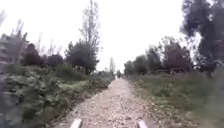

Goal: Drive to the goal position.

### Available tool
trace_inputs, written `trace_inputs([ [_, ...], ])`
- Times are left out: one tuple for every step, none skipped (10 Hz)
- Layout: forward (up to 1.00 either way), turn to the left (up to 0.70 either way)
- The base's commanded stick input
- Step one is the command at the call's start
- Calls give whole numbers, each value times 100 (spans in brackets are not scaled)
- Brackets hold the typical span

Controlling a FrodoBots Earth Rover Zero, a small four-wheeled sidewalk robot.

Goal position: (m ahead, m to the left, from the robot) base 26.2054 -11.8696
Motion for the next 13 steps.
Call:
trace_inputs([
  [50,0],
  [50,0],
  [50,0],
  [50,0],
  [50,0],
  [50,0],
  [50,0],
  [50,0],
  [50,0],
  [50,-7],
  [50,-49],
  [50,-33],
  [50,-15],
])
